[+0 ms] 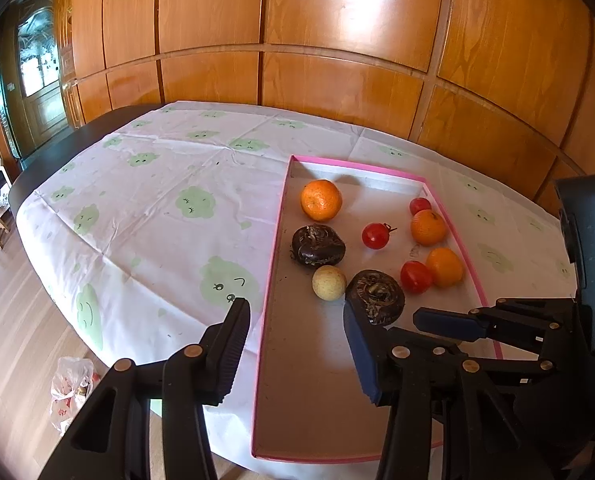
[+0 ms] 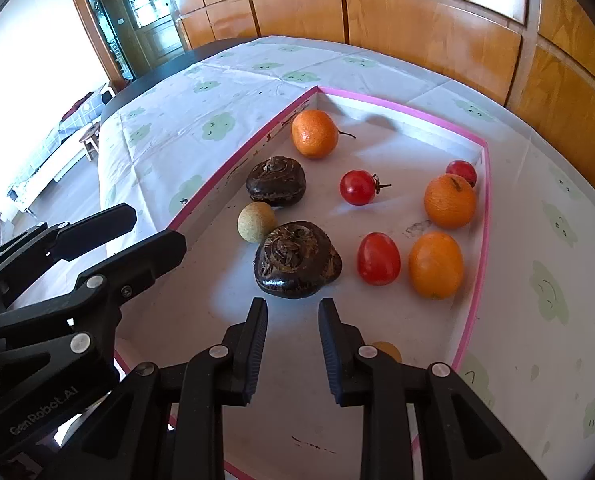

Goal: Organize fruits

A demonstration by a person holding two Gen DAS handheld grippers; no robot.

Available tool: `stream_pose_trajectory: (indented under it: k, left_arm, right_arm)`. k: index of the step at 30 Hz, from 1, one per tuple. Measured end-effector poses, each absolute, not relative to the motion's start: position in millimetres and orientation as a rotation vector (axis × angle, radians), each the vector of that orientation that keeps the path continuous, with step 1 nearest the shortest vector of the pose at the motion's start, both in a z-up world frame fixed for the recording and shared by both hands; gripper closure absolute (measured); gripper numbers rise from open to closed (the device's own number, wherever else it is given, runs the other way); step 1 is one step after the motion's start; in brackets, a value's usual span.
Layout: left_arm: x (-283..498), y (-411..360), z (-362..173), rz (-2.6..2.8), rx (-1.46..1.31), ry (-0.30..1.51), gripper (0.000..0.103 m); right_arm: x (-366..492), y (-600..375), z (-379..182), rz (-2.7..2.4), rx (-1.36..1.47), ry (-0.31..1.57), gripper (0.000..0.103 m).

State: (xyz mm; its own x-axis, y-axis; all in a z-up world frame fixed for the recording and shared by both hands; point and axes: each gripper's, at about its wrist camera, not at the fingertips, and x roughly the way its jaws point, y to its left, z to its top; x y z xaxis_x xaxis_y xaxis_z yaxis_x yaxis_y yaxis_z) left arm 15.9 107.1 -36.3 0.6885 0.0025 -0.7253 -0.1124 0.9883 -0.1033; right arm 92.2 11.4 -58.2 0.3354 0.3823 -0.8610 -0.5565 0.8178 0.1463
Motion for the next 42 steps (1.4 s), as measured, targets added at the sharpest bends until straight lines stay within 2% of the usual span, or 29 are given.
stream_pose_trajectory:
  k: [22, 27, 29, 38, 42]
  left_arm:
    - [10.0, 100.1, -32.0, 0.067, -0.130, 0.788, 0.050]
    - [5.9, 93.9, -29.4, 0.065, -0.115, 0.770, 0.042]
    - [3.1, 92.2, -27.8, 0.067, -0.114, 0.758, 0.036]
    - [-13.2, 78.3, -13.7, 0.068, -0.089, 0.676, 0.015]
    - [-17.0, 73.9, -10.3, 0.069, -0.080, 0.662, 0.010]
  right_arm:
    - [73.2, -7.8, -40.9, 0.494, -0.147, 0.973, 0.075]
    - [63.1, -17.9, -32.0, 0.430, -0.134, 0.923, 0.073]
    - [56.5, -24.9, -28.5, 0.390, -0.115, 0.899, 0.069]
    - [40.8, -53.3, -22.8, 0.268, -0.041, 0.856, 0.067]
    - [37.3, -60.8, -22.3, 0.242, -0.030, 0.851, 0.067]
